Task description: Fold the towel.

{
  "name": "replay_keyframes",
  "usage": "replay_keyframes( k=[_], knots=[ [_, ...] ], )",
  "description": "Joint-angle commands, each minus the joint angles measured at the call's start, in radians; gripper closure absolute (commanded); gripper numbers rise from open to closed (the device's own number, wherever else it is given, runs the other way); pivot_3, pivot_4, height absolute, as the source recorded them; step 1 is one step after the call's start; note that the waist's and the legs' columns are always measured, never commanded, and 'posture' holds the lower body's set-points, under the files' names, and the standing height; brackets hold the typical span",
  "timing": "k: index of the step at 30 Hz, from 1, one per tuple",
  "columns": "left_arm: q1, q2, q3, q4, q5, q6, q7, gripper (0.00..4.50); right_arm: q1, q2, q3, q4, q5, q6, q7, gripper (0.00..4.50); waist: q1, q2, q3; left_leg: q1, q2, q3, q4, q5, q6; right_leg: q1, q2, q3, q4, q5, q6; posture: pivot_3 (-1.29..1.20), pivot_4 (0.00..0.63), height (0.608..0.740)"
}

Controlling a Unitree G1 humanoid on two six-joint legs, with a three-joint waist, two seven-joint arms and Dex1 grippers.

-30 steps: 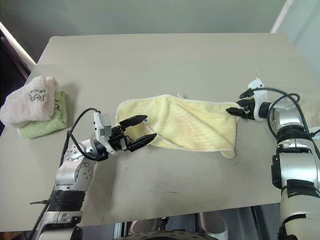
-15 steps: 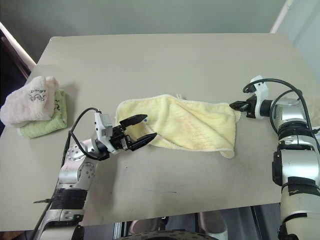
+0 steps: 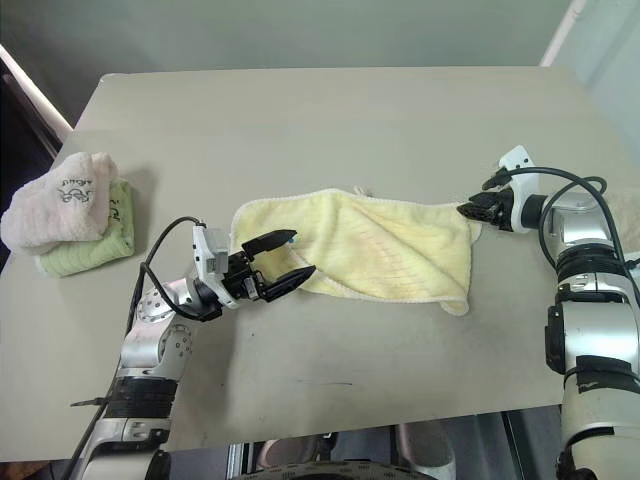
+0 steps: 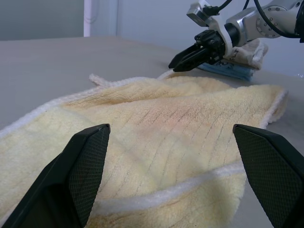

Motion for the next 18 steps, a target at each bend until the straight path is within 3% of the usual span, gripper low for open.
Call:
replay_keyframes(
  k=[1, 11, 14, 18],
  knots=[
    [-0.016, 0.000, 0.000, -0.057, -0.011, 0.011, 0.011, 0.00, -0.023, -0.008, -0.011, 0.009, -0.004, 0.030, -0.019, 1.78, 0.000, 0.000, 0.000, 0.000, 0.000, 0.000, 0.000, 0.000, 0.000, 0.000, 0.000, 0.000, 0.000, 0.000, 0.000, 0.00, 0.150, 0.740],
    [-0.006, 0.000, 0.000, -0.093, -0.010, 0.031, 0.033, 0.00, -0.039, -0.001, -0.010, 0.072, -0.012, 0.017, -0.032, 1.78, 0.000, 0.000, 0.000, 0.000, 0.000, 0.000, 0.000, 0.000, 0.000, 0.000, 0.000, 0.000, 0.000, 0.000, 0.000, 0.00, 0.150, 0.740],
    [-0.006, -0.003, -0.003, -0.099, -0.009, 0.034, 0.039, 0.00, -0.046, 0.003, -0.009, 0.066, -0.008, 0.013, -0.015, 2.35, 0.000, 0.000, 0.000, 0.000, 0.000, 0.000, 0.000, 0.000, 0.000, 0.000, 0.000, 0.000, 0.000, 0.000, 0.000, 0.00, 0.150, 0.740],
    [-0.009, -0.008, -0.004, -0.098, -0.006, 0.033, 0.045, 0.00, -0.055, 0.008, -0.022, 0.063, -0.001, -0.007, -0.034, 3.70, 0.000, 0.000, 0.000, 0.000, 0.000, 0.000, 0.000, 0.000, 0.000, 0.000, 0.000, 0.000, 0.001, 0.000, 0.000, 0.00, 0.150, 0.740]
  ],
)
